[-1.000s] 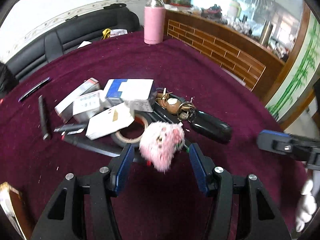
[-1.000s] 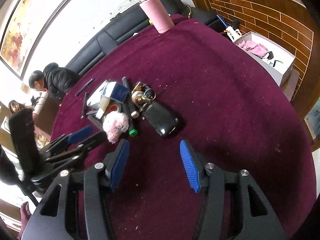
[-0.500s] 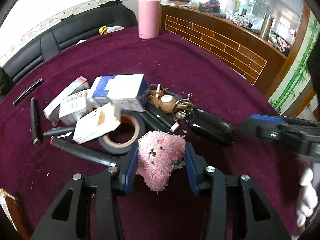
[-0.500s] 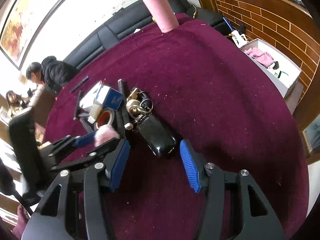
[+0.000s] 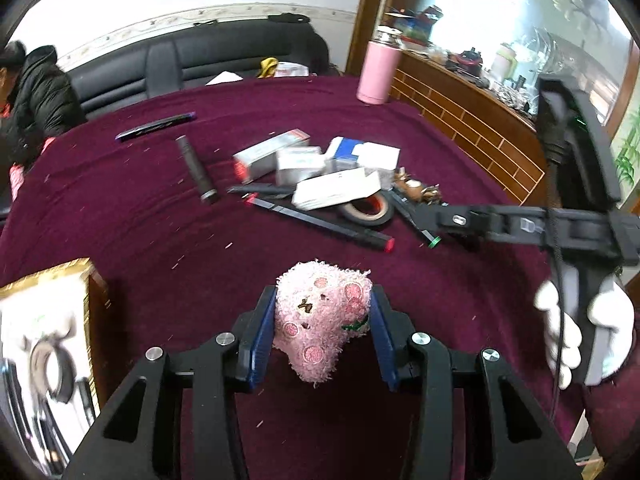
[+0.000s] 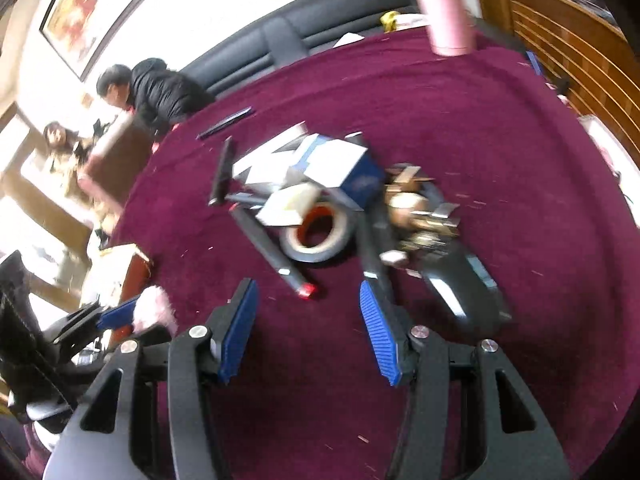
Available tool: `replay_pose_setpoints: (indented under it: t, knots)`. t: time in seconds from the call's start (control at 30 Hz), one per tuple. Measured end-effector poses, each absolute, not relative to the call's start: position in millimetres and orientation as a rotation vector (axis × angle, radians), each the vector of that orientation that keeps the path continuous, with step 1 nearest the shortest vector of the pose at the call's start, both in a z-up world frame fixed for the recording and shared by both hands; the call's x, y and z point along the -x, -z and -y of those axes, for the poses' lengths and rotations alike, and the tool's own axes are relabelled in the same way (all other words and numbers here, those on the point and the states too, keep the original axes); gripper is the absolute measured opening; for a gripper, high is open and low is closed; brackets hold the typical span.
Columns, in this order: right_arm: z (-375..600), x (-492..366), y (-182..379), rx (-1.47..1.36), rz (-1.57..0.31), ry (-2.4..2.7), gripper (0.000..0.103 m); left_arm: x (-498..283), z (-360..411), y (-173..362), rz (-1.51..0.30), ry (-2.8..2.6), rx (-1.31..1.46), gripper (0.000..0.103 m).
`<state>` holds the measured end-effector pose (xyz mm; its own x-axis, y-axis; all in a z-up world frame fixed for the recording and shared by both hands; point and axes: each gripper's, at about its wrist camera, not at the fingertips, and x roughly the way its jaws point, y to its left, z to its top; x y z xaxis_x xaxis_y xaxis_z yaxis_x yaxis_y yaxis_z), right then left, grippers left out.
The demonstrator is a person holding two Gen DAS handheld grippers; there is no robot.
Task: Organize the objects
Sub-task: 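Grasp the red-capped black marker with right gripper while left holds the plush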
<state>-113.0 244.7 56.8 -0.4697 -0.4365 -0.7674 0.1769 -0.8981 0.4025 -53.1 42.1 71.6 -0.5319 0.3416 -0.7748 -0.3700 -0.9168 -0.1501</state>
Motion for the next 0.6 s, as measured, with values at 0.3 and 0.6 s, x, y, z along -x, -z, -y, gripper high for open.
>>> replay_pose_setpoints:
  t: [0.3, 0.6]
  knots:
    - [-171.5, 132.3, -39.7, -1.451, 0.011, 2.393, 0.052, 39.7, -0.9, -65.6, 0.048, -2.471, 1.252, 0.038]
    - [-126.3, 170.1, -22.7, -1.549, -0.202, 2.377, 0.046, 29.3, 23.0, -62.3, 0.107, -2.48, 1.27, 0.039]
